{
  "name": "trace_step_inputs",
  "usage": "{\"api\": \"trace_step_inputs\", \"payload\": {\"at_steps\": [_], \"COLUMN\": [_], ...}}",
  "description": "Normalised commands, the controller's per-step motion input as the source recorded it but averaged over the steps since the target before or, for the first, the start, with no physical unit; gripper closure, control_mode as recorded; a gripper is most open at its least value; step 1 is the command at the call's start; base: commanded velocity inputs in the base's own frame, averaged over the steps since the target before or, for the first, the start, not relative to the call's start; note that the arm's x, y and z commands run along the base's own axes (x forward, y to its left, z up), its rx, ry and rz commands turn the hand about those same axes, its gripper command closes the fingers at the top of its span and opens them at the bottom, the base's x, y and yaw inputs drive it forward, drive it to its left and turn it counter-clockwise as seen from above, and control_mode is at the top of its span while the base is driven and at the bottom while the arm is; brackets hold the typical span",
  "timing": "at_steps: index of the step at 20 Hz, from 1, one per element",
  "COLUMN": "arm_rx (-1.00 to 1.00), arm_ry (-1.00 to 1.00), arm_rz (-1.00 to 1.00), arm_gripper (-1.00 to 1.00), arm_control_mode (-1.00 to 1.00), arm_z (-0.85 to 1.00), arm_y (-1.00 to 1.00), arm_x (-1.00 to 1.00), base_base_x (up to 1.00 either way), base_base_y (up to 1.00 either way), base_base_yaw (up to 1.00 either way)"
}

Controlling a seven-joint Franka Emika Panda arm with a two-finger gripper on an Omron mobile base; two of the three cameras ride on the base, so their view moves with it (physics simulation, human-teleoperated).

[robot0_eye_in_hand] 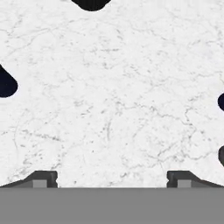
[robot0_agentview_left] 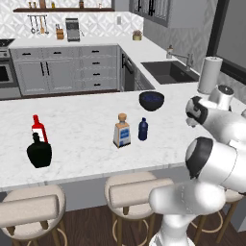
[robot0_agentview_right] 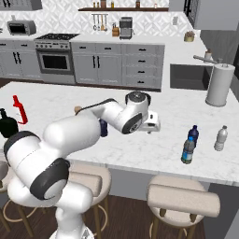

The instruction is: Move the plastic bottles in the middle to the plastics group, and the glass bottles in the middle to the glass group.

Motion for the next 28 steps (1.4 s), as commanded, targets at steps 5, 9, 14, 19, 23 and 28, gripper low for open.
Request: {"api": "trace_step_inputs", "payload": {"at_steps": [5, 9, 14, 19, 23, 28], "arm_rx": [0.06, -0.02, -0.04, -0.01, -0.04, -0.12], "arm_ry": [0.11, 0.18, 0.19, 0.17, 0.12, 0.08], "arm_rz": [0.35, 0.24, 0.24, 0.29, 0.27, 0.14], "arm_gripper": [-1.0, -1.0, -1.0, -1.0, -1.0, -1.0], "arm_control_mode": [-1.0, -1.0, -1.0, -1.0, -1.0, -1.0], "arm_z": [0.59, 0.64, 0.16, 0.0, 0.0, 0.12], "arm_y": [0.89, 1.0, 1.0, 1.0, 1.0, 0.99], "arm_x": [0.01, 0.0, 0.0, 0.0, 0.0, 0.08], "base_base_x": [0.0, 0.0, 0.0, 0.0, 0.0, 0.0], "base_base_y": [0.0, 0.0, 0.0, 0.0, 0.0, 0.0], "base_base_yaw": [0.0, 0.0, 0.0, 0.0, 0.0, 0.0]}}
